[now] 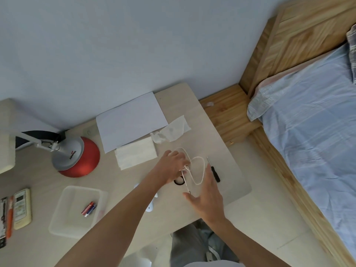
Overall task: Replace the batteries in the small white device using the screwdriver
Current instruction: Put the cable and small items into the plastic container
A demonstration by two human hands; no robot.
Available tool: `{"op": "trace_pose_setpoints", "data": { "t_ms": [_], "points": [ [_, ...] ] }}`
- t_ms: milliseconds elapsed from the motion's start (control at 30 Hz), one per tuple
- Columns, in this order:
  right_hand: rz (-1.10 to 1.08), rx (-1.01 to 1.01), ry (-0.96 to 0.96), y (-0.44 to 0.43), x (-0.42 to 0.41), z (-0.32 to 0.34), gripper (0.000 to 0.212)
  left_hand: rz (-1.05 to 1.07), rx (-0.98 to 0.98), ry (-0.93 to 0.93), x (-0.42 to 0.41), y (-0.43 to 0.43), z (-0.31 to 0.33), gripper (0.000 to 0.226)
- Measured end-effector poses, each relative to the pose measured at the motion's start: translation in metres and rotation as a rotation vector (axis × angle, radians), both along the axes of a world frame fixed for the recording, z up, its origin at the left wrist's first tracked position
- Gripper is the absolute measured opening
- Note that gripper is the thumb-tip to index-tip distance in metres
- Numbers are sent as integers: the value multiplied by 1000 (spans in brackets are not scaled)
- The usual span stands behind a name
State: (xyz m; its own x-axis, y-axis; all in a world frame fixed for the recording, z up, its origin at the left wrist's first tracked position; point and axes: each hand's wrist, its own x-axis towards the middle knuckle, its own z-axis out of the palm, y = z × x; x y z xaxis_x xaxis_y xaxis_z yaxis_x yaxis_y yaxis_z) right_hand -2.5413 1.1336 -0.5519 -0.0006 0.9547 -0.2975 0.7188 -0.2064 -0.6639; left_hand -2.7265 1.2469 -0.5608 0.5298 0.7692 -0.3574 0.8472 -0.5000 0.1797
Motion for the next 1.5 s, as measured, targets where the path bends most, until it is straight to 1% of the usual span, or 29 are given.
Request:
{"op": "trace_pose_setpoints", "data": {
  "t_ms": [67,133,333,467,600,733,800,867,967,1033,1200,1300,1500],
  "points": [
    [-16,-9,7,-7,6,-3,134,30,3,-46,-2,4,0,23],
    [-36,-27,15,-14,10,-7,132,60,8,-75,-6,6,2,15],
    [-71,-96,-6,-25,10,-21,119,152,81,-125,-20,7,15,16],
    [8,-59,-80,-19,-2,-30,87,255,94,-186,-35,5,33,16],
    [127,23,-120,-1,-16,-41,63,403,94,-265,-53,-4,56,16],
    [239,112,-119,20,-31,-54,35,591,56,-370,-79,-23,78,14],
    [276,121,-112,29,-36,-60,21,682,47,-421,-94,-37,88,13],
    [301,126,-106,37,-38,-65,13,765,64,-479,-109,-52,99,12],
    [344,107,-129,43,-39,-62,11,872,88,-525,-127,-74,114,14],
    [328,91,-106,45,-38,-55,11,932,112,-521,-139,-89,121,16],
    [270,140,49,49,-41,-15,18,1060,149,-561,-160,-124,140,20],
    [274,188,115,53,-49,17,17,1140,154,-589,-172,-147,153,23],
    [290,266,277,46,-96,86,16,1256,212,-579,-204,-186,168,24]
  ]
}}
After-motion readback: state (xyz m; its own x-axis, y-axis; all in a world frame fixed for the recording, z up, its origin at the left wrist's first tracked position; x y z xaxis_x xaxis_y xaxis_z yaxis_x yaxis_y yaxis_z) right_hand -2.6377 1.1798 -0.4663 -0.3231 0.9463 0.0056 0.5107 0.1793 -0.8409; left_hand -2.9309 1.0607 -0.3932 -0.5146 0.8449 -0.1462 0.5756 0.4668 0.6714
